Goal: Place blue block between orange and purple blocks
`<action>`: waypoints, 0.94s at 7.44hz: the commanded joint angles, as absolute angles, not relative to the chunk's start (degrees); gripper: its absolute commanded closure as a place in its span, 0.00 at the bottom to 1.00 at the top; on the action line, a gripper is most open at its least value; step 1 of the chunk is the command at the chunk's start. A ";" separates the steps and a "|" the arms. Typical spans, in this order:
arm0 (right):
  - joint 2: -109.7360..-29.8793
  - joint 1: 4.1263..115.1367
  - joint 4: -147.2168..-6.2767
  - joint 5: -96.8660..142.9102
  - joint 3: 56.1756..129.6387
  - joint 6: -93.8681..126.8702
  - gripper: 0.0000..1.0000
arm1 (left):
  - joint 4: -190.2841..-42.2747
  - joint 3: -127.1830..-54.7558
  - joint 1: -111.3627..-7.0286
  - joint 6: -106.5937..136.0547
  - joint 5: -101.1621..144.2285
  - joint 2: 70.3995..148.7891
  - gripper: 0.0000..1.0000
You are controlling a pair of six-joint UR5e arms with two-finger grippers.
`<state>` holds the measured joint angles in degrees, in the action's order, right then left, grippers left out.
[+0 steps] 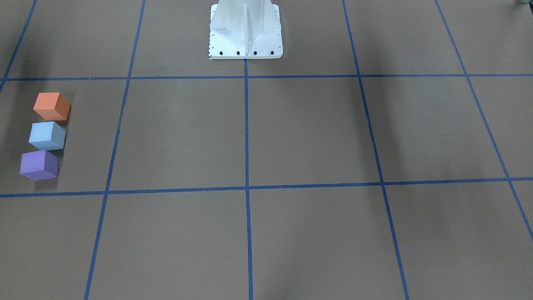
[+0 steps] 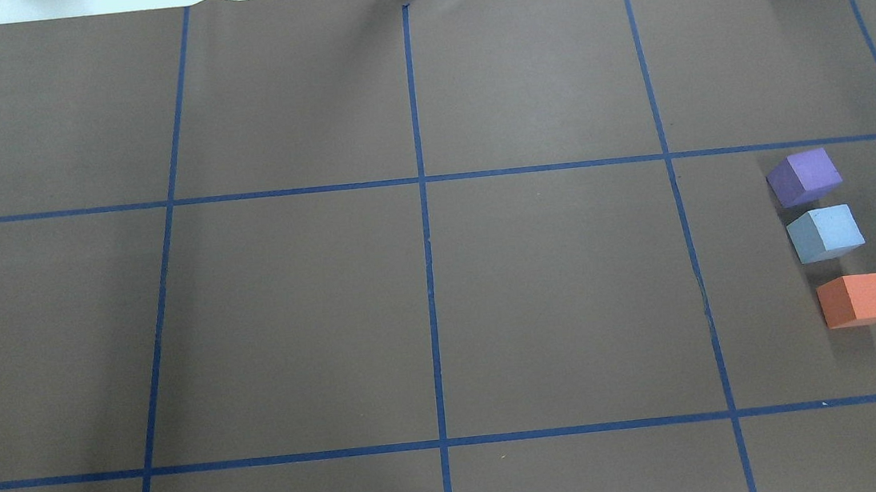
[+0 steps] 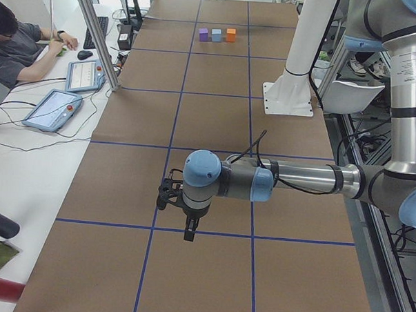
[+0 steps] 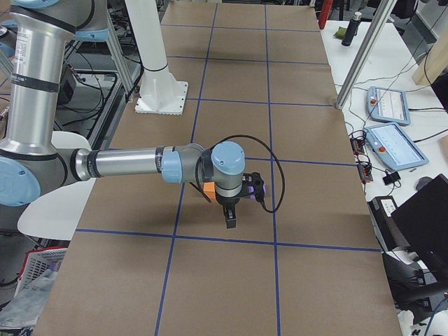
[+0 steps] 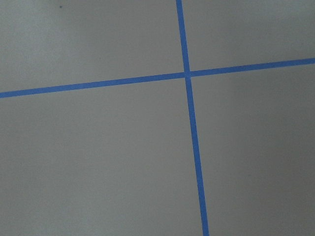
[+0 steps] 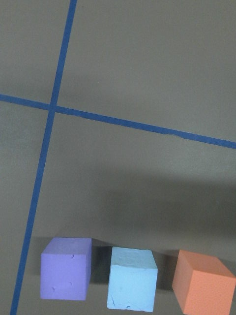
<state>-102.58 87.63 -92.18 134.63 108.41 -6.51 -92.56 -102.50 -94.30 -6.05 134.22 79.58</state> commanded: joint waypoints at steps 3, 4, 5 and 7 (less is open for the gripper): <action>-102.66 87.63 -92.11 134.91 108.54 -6.50 0.00 | -93.42 -102.39 -94.13 -6.68 134.38 79.72 0.00; -102.66 87.63 -92.11 134.91 108.54 -6.50 0.00 | -95.60 -102.31 -94.22 -6.59 134.30 79.72 0.00; -102.66 87.63 -92.20 134.91 108.54 -6.50 0.00 | -96.32 -101.78 -94.22 -6.59 134.04 79.72 0.00; -102.66 87.63 -92.20 134.83 108.54 -6.50 0.00 | -96.15 -101.69 -94.22 -6.50 133.95 79.45 0.00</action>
